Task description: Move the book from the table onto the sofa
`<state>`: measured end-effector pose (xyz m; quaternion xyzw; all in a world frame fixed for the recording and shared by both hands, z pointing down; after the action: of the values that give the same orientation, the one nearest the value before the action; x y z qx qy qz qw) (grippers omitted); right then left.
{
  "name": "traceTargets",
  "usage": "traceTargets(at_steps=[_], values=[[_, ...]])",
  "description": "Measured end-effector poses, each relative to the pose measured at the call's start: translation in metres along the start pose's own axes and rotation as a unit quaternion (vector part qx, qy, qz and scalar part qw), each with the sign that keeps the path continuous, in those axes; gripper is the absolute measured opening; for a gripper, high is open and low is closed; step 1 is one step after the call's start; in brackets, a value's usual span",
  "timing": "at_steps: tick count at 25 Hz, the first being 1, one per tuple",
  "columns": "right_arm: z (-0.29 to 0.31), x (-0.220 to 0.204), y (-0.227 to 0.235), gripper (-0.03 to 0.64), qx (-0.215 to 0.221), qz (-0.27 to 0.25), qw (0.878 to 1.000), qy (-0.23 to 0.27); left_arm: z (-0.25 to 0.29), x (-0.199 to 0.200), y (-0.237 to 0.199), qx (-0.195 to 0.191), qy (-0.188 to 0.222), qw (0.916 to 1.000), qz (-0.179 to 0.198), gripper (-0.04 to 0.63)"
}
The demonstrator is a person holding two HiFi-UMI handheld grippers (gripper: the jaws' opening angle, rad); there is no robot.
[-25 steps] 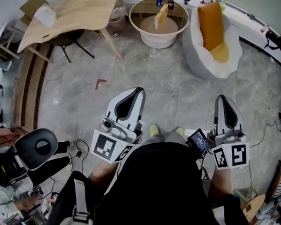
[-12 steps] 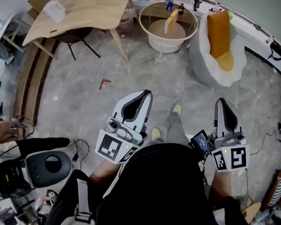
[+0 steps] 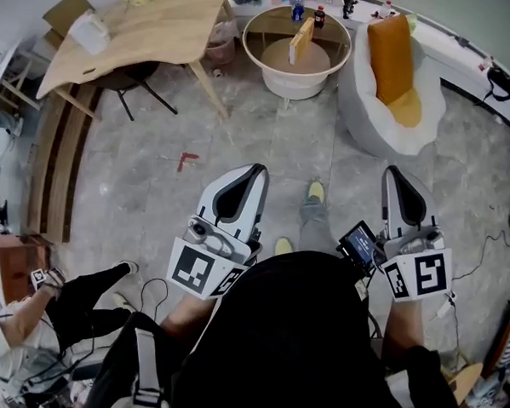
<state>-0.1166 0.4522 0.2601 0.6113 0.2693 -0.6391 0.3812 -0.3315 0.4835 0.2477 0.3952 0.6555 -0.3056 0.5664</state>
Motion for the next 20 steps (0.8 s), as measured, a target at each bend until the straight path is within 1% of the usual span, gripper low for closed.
traceTargets(at_steps=[4, 8, 12, 16, 20], values=[[0.013, 0.001, 0.023, 0.009, -0.009, 0.012, 1.000, 0.002, 0.023, -0.005, -0.004, -0.003, -0.002, 1.0000, 0.000, 0.014], [0.030, -0.002, 0.049, 0.009, -0.016, 0.032, 0.999, 0.006, 0.050, -0.018, -0.012, -0.004, -0.012, 0.9999, -0.002, 0.014], [0.042, 0.001, 0.086, 0.009, -0.018, 0.054, 0.998, 0.007, 0.094, -0.031, -0.014, -0.015, -0.027, 0.9994, -0.011, 0.014], [0.069, 0.001, 0.112, 0.009, -0.015, 0.056, 0.998, 0.005, 0.136, -0.037, -0.024, -0.024, -0.036, 0.9990, -0.008, 0.014], [0.097, 0.009, 0.139, 0.009, -0.003, 0.042, 0.999, -0.005, 0.175, -0.048, -0.029, -0.019, -0.062, 0.9978, -0.014, 0.014]])
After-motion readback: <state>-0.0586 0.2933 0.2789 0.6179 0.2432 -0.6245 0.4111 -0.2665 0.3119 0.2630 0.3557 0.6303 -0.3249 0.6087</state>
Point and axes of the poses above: the fingertips, and each gripper's own axes: z forward along the fingers, y to its right, x out of its top, the point moved 2 cm from there along -z, backward along the fingers, and after that the axes turned 10 degrees about z, right-handed, at the moved point
